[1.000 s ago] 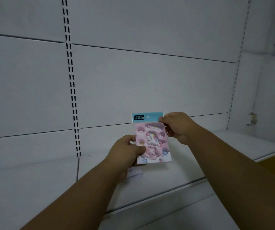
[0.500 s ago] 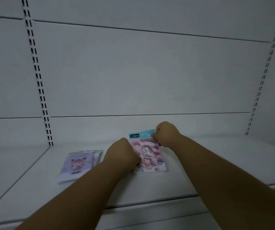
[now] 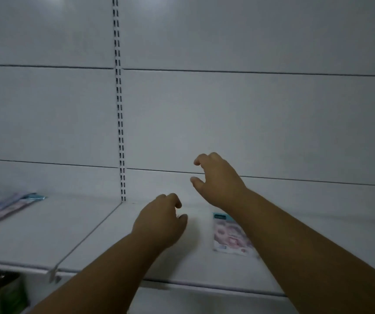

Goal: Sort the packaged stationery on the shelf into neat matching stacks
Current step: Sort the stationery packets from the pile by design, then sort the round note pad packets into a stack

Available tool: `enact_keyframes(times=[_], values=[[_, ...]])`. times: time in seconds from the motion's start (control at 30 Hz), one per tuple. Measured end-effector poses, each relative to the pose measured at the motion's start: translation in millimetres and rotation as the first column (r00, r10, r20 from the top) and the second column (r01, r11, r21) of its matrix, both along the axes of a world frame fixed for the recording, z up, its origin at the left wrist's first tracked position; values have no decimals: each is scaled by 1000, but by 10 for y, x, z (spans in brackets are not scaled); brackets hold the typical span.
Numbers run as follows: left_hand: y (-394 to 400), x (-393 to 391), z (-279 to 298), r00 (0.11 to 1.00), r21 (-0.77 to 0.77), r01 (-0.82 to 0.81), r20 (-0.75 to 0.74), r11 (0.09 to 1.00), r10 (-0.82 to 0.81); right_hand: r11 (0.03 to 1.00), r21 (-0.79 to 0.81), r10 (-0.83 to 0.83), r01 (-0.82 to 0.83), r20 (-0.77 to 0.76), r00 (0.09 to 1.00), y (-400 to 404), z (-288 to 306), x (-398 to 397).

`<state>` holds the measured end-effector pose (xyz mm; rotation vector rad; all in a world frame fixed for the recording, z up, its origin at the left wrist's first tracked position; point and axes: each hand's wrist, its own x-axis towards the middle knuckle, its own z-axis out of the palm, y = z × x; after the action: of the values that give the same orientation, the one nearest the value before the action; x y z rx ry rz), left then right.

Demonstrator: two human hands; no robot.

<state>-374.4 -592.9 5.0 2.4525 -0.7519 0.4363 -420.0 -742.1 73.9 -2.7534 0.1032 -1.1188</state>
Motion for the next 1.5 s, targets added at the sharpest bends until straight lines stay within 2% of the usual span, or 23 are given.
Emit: enact_keyframes(times=[0.1,0.3,0.43,0.57,0.87,1.07,1.23,1.3,1.37,1.43,1.5], values=[[824,170,94,991,2,-115,72,993,115,992,-78,105,-104,14,994,749,177,120],[2733,482,72,939,76,-338,85,938,332,958,-96,272,-269,13,962,2429,284,495],[3822,687,6,921,124,-388,82,913,380,945,-69,319,-318,-4,948,3498,242,820],[4549,1006,-53,928,117,-371,68,921,365,943,-14,331,-332,-39,943,4251,172,1194],[5204,2288,-88,929,104,-370,57,923,366,958,-85,269,-275,-78,960,4913,130,2315],[5477,3216,-65,921,103,-387,5,916,388,958,-59,272,-281,-118,955,5195,196,3126],[5652,3883,-84,905,109,-426,35,898,424,973,-68,207,-219,-155,966,5397,155,3524],[5695,4137,-114,866,157,-499,58,852,497,983,-69,160,-171,-147,976,5464,133,3606],[5712,4337,-132,833,246,-533,-14,809,553,992,-63,101,-110,-137,985,5532,107,3653],[5709,4494,-136,835,319,-487,-105,813,540,997,-55,42,-51,-149,988,5607,63,3678],[5718,4597,-118,866,340,-425,-118,839,487,999,-51,-14,5,-168,986,5674,14,3702]])
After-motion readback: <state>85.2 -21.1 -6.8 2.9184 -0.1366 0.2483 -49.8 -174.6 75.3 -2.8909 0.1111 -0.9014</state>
